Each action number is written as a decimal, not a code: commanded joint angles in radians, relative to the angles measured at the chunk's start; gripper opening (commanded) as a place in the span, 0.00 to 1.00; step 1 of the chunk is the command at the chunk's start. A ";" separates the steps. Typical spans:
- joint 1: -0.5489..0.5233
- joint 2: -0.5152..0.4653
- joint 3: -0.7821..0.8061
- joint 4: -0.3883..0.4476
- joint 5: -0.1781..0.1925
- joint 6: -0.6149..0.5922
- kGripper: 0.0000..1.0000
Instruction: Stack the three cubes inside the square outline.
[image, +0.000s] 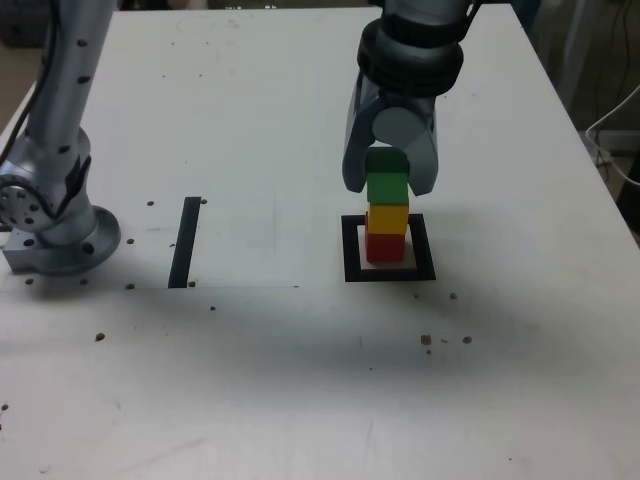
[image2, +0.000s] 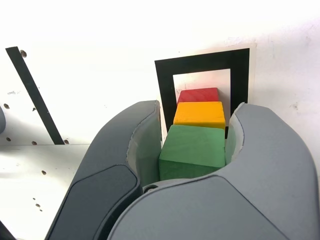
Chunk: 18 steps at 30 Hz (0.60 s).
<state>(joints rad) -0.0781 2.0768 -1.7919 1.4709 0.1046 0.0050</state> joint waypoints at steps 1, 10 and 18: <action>0.001 0.000 0.001 -0.002 0.002 0.002 0.57; 0.001 -0.006 0.022 -0.013 0.008 0.012 0.99; 0.001 -0.007 0.030 -0.041 0.007 0.022 0.99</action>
<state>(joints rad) -0.0781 2.0763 -1.7637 1.4367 0.1125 0.0248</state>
